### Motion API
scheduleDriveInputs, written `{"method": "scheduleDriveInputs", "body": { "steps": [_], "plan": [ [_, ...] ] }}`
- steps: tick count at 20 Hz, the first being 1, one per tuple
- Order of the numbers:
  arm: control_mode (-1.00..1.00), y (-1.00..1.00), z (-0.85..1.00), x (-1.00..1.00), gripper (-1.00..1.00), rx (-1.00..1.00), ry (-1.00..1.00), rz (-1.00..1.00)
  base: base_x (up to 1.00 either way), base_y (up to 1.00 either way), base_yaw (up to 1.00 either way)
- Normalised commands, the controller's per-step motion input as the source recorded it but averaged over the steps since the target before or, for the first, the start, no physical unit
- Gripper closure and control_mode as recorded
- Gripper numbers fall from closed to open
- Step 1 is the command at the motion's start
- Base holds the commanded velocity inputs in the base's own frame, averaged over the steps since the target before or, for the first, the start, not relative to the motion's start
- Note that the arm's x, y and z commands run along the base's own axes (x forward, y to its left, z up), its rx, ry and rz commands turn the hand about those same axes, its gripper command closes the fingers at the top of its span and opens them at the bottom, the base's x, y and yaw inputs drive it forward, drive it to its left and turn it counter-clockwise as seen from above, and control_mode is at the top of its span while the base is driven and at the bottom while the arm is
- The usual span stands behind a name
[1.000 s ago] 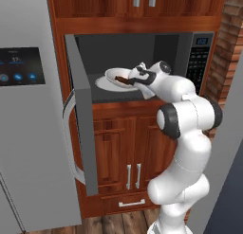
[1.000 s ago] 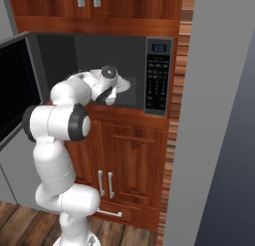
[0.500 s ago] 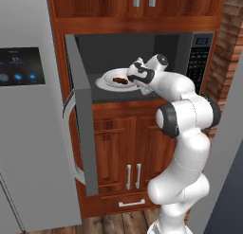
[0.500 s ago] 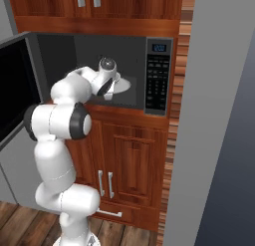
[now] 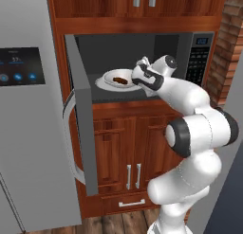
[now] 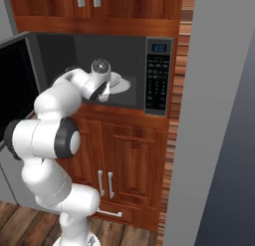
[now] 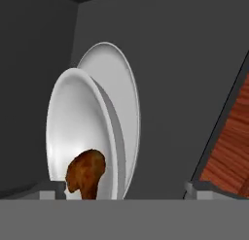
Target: Remove the orange from the bowl and place it on the small plate. Then place the bowl with only the chicken drumstick in the microwave, close the door, and press the start button to microwave the chicken drumstick.
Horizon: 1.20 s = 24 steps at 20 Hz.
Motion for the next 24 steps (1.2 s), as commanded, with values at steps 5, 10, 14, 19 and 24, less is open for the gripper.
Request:
{"method": "scheduleDriveInputs", "body": {
  "steps": [5, 10, 14, 19, 24],
  "plan": [
    [-1.0, -0.02, 0.45, -1.0, -1.0, -0.06, -0.11, 0.0, 0.0, 0.0, 0.0],
    [-1.0, 0.0, 0.32, -1.0, -1.0, -0.17, -0.05, 0.0, 0.0, 0.0, 0.0],
    [-1.0, -0.01, -0.01, -0.61, -1.0, -0.13, 0.02, 0.0, 0.0, 0.0, 0.0],
    [-1.0, -0.28, -0.17, -0.09, -1.0, -0.02, 0.05, 0.0, 0.0, 0.0, 0.0],
    [-1.0, -0.06, 0.43, -1.0, -1.0, -0.12, -0.1, 0.0, 0.0, 0.0, 0.0]
  ]
}}
